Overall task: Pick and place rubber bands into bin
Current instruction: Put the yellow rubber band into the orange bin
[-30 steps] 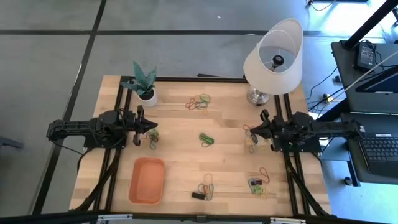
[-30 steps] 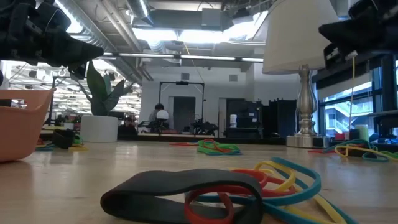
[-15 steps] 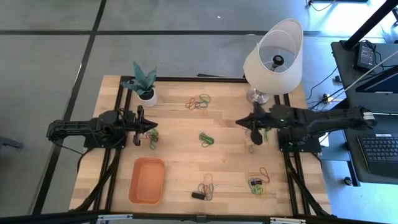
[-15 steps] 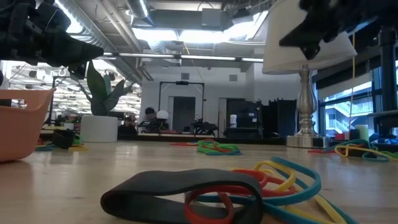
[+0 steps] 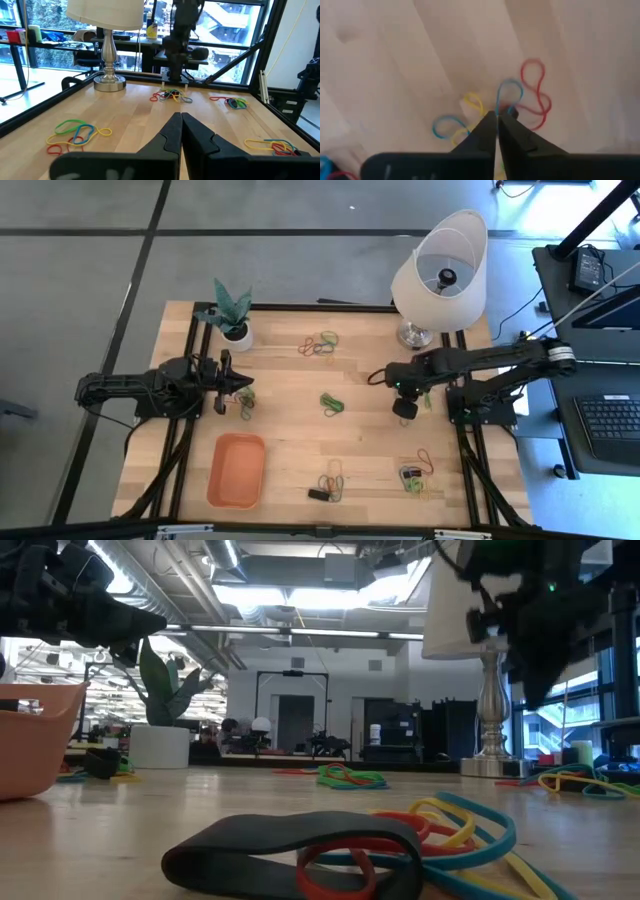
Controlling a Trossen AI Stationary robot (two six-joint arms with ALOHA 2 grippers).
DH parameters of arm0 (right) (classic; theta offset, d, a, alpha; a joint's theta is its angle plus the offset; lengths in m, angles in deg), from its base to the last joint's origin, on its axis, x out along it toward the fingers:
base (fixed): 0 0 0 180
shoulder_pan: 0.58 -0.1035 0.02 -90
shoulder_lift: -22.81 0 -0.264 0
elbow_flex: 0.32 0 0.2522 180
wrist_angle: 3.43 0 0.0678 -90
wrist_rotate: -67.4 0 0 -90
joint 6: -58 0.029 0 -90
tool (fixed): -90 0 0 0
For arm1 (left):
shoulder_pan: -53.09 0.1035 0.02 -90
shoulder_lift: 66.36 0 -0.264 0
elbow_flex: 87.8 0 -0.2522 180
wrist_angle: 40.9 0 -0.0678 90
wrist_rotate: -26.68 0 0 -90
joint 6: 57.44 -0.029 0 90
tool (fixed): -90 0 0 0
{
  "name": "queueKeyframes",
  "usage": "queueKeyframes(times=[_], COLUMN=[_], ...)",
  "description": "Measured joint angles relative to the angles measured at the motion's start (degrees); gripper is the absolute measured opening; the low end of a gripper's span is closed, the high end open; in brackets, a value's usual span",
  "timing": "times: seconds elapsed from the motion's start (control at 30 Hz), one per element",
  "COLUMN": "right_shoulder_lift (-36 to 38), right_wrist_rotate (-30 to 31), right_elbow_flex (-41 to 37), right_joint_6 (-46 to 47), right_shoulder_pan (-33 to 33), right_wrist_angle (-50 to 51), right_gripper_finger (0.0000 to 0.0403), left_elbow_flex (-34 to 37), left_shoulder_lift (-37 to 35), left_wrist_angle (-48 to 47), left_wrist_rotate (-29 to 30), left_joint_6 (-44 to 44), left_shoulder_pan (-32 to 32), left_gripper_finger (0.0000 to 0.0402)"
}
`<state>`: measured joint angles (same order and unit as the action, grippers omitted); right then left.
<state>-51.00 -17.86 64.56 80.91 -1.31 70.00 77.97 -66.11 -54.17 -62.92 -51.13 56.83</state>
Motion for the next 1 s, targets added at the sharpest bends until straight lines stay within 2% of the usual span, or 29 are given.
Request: queueKeyframes(times=[0.17, 0.43, 0.53, 1.0], right_shoulder_lift=[-4.86, -9.49, -10.92, -17.26], right_wrist_rotate=[-0.45, -1.93, -3.49, -3.38], right_elbow_flex=[-1.29, -1.82, -1.82, -1.84], right_joint_6=[-3.67, -4.00, -4.03, -3.94], right_shoulder_pan=[0.00, -0.59, -1.51, -3.06], right_wrist_angle=[-0.26, -3.71, -5.43, -7.91], right_gripper_finger=[0.0059, 0.0097, 0.0100, 0.0097], left_elbow_flex=[0.00, 0.00, -0.01, -0.02], left_shoulder_lift=[0.00, 0.00, 0.00, 0.00], left_wrist_angle=[0.00, 0.00, -0.01, 0.00], left_wrist_rotate=[0.00, 0.02, 0.01, 0.00], left_joint_6=[0.00, 0.00, 0.00, 0.01], left_shoulder_pan=[0.01, 0.01, -0.01, -0.01], left_gripper_finger=[0.0006, 0.0006, 0.0006, 0.0006])
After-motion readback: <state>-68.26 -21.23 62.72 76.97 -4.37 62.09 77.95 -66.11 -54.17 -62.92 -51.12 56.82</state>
